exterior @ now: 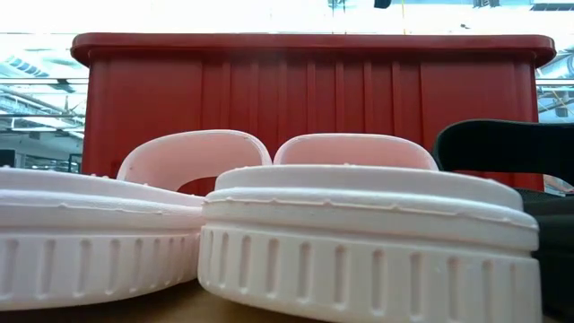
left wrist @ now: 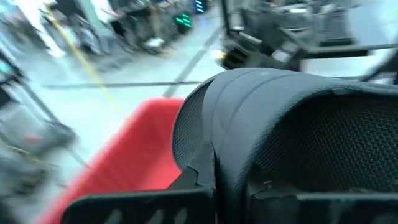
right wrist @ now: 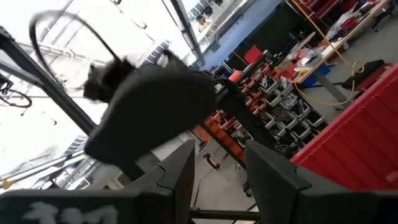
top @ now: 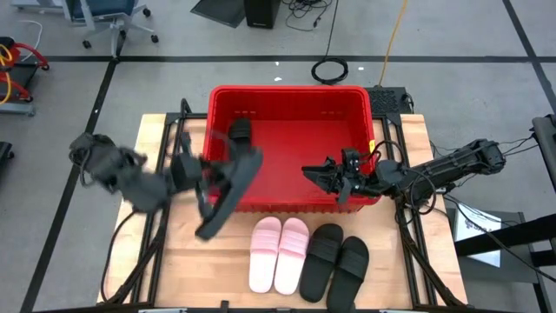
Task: Pick and place slides into bin
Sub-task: Put the black slide into the red bin
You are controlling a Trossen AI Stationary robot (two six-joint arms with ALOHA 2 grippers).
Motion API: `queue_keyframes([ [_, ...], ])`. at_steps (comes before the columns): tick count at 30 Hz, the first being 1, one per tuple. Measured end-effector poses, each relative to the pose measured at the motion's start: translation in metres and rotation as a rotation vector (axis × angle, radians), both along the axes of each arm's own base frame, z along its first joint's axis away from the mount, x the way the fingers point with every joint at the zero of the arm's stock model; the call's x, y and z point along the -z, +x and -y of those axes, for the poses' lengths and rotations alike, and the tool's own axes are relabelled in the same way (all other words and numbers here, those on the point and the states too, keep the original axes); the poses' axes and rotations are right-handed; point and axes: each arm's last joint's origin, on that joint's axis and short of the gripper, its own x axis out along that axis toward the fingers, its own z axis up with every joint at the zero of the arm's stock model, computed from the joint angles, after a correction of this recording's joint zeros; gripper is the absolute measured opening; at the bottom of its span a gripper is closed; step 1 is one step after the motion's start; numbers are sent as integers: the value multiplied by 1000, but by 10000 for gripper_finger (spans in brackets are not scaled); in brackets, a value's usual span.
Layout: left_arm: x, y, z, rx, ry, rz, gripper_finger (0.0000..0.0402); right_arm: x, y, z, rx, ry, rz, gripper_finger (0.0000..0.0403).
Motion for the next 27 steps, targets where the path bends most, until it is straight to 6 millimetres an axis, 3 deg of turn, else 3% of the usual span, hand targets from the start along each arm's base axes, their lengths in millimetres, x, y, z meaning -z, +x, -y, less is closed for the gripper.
queue_keyframes([
  [5,-15,4,-45,-116,158,-76,5,-4,0,8,57,18,47,130],
  [10,2,5,-82,-181,287,-350,11,-7,0,25,151,4,74,130],
  [14,20,14,-109,-200,273,-547,18,-9,1,44,222,11,93,130],
  [20,58,38,-140,-171,223,-699,4,-12,-1,68,312,9,131,130],
  [27,131,64,-155,-137,205,-817,12,-17,-7,89,301,-9,165,130],
])
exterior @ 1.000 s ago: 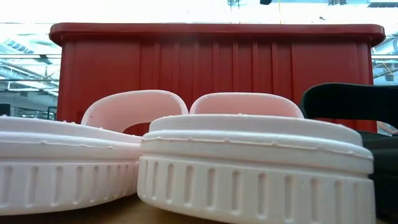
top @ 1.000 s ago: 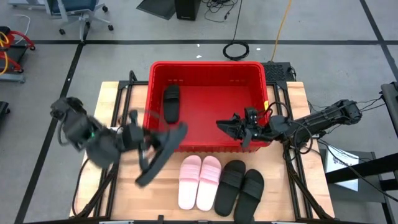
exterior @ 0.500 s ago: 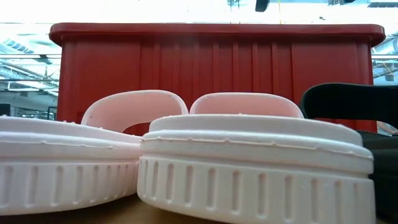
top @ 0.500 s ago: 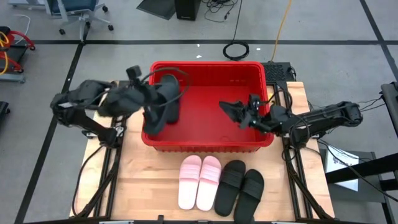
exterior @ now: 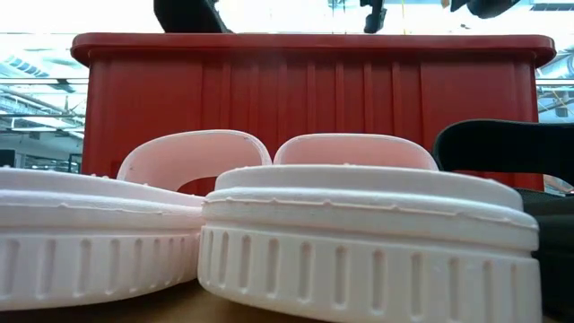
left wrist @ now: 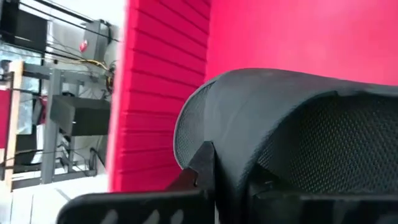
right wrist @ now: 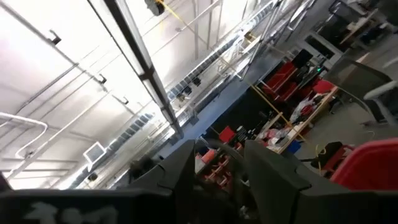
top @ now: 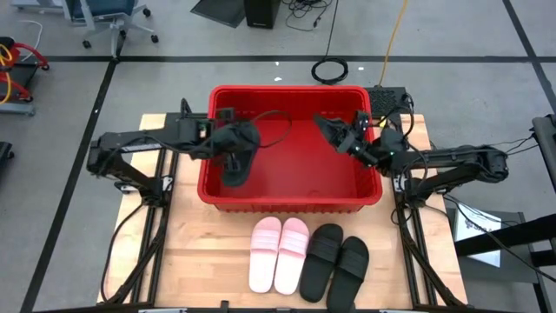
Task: Pick and place slides into bin
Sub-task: Put the black slide into the red bin
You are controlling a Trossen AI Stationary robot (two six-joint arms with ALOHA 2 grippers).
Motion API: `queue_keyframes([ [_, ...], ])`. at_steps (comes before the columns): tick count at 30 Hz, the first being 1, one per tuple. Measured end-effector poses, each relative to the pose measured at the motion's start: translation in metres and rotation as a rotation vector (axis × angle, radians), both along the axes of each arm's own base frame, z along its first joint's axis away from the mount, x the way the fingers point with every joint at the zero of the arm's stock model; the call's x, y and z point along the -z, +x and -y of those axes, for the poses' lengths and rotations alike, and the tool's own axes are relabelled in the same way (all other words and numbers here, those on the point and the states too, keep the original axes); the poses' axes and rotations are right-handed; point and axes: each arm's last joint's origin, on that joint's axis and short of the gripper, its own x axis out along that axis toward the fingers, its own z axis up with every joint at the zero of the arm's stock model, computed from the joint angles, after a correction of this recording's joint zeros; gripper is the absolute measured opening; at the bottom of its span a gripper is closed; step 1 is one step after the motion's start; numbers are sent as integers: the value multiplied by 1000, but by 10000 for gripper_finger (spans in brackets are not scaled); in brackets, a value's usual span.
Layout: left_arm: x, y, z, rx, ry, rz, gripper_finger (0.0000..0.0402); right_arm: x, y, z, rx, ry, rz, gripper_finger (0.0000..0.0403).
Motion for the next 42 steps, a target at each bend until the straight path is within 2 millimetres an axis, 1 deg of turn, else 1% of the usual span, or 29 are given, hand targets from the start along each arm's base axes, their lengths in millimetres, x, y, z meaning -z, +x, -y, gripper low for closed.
queue_keyframes([
  [4,37,5,-1,-15,-23,-6,4,-2,-4,10,-33,-14,11,130],
  [8,64,6,-2,-56,-42,13,14,-7,-11,18,-70,-23,32,130],
  [12,93,4,-3,-76,-37,-13,8,-11,-17,21,-90,-49,28,130],
  [16,123,-4,-2,-103,-46,-59,6,-13,-22,23,-86,-49,3,130],
  [22,157,-18,-2,-163,-27,-107,19,-12,-23,22,-116,-55,-32,130],
  [27,175,-26,-6,-202,-42,-100,7,-10,-22,21,-142,-34,-51,130],
  [30,182,-27,-8,-203,-67,-72,4,-10,-22,21,-144,-32,-51,130],
  [39,190,-29,-17,-164,-55,-78,52,-9,-22,21,-143,-32,-55,130],
  [42,191,-30,-20,-142,-93,-94,70,-9,-22,21,-142,-32,-56,130],
])
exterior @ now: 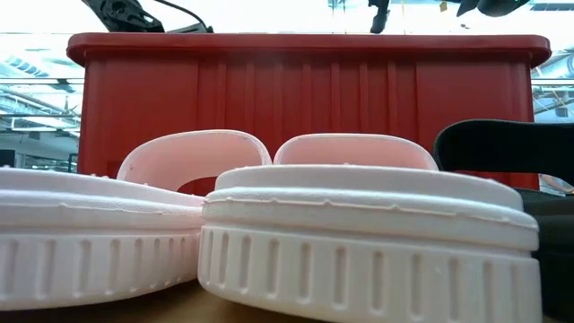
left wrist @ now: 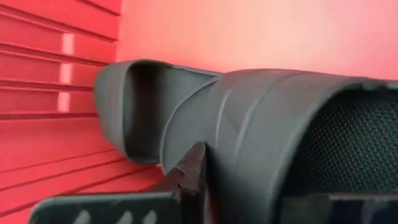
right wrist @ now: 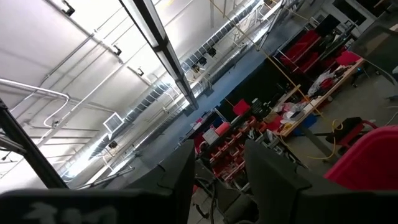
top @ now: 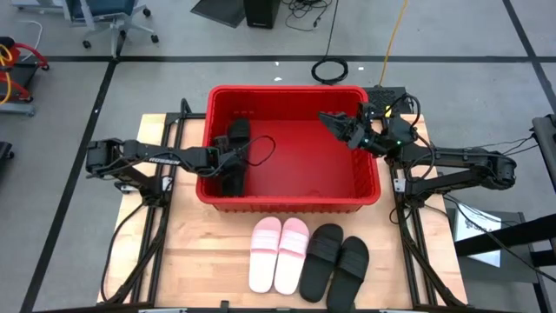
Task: Pick and place slides into bin
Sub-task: Put the black slide into the red bin, then put the pink slide into the red bin
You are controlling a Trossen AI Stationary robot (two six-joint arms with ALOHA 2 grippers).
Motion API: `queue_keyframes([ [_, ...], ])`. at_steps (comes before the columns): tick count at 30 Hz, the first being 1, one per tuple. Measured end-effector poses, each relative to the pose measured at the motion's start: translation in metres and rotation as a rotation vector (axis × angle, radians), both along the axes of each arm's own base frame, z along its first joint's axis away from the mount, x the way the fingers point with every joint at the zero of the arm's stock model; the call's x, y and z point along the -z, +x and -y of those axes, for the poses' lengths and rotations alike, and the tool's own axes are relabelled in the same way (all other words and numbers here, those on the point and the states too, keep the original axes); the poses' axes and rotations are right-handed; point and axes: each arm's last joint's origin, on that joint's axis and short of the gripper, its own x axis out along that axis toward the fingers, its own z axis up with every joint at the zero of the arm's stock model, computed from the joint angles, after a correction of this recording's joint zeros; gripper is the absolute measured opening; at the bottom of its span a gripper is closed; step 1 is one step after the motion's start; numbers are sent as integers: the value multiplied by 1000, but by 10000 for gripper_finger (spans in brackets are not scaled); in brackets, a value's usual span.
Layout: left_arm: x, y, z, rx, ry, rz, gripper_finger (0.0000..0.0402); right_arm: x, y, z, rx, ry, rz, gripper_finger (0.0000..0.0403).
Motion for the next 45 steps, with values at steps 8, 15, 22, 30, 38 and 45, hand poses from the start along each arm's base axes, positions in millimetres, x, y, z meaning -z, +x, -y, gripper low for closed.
queue_keyframes([
  [8,1,-5,4,46,-151,-13,137,0,0,0,1,0,-2,130],
  [15,-26,-9,7,66,-194,48,193,0,0,0,3,-3,-3,130],
  [22,-58,-14,9,124,-294,114,226,0,0,0,6,-10,-6,130],
  [30,-69,-22,7,38,-206,109,230,0,0,0,9,-16,-7,130],
  [38,-74,-22,9,-23,-270,144,230,0,0,0,3,-10,-6,130],
  [45,-128,-8,21,53,-270,305,230,-1,0,-1,-27,1,9,130],
])
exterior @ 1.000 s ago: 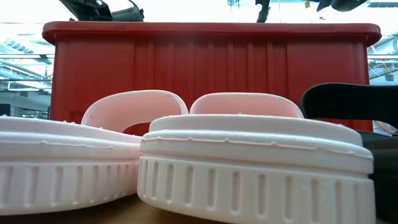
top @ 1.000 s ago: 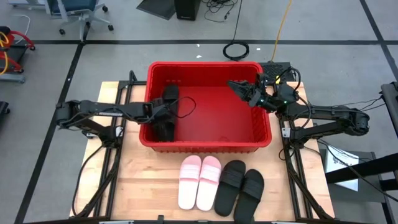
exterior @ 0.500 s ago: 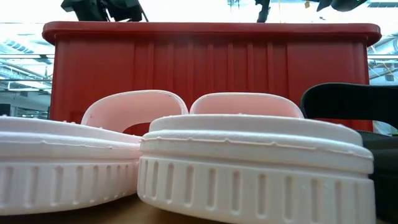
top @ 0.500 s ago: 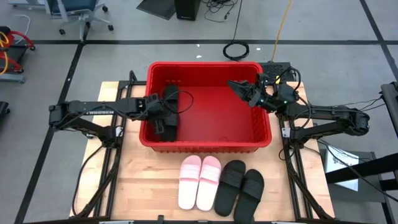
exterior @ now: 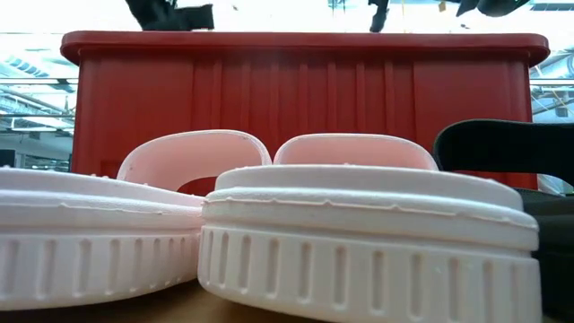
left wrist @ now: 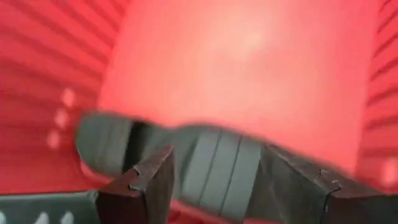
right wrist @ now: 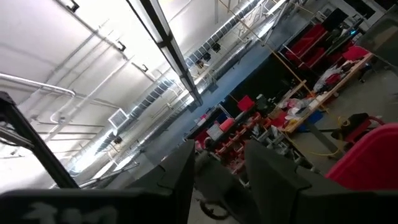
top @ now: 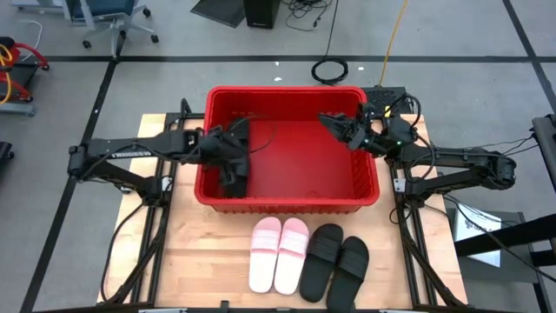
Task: Pick and place slides into bin
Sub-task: Put the pink slide into the red bin
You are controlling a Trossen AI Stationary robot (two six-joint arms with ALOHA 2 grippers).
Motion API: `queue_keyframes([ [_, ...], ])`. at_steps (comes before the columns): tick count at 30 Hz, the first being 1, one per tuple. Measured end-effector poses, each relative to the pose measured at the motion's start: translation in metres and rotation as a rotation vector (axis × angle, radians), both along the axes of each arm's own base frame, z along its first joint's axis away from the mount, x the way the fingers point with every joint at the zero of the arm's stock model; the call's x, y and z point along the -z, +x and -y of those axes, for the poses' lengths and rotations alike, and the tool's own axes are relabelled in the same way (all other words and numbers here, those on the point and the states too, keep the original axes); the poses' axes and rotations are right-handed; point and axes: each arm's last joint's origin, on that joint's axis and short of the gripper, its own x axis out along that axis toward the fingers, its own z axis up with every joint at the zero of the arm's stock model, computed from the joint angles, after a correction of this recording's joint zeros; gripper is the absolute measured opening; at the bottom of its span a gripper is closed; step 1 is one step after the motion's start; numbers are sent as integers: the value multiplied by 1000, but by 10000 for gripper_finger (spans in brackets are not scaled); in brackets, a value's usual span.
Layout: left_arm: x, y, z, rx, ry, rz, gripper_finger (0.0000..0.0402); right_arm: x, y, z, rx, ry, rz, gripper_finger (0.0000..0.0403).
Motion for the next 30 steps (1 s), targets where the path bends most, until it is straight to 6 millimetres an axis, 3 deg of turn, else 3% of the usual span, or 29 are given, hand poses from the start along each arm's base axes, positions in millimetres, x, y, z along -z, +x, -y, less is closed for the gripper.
queue_keyframes([
  [9,-98,3,14,44,71,314,230,-15,-9,-1,25,-29,181,130],
  [15,-147,-7,32,150,37,484,230,-22,-13,-3,30,-58,261,130],
  [21,-164,-16,61,300,-28,531,230,-24,-15,-4,31,-68,290,130],
  [30,-161,-27,122,516,-122,499,230,-32,-20,-16,-7,-100,398,130],
])
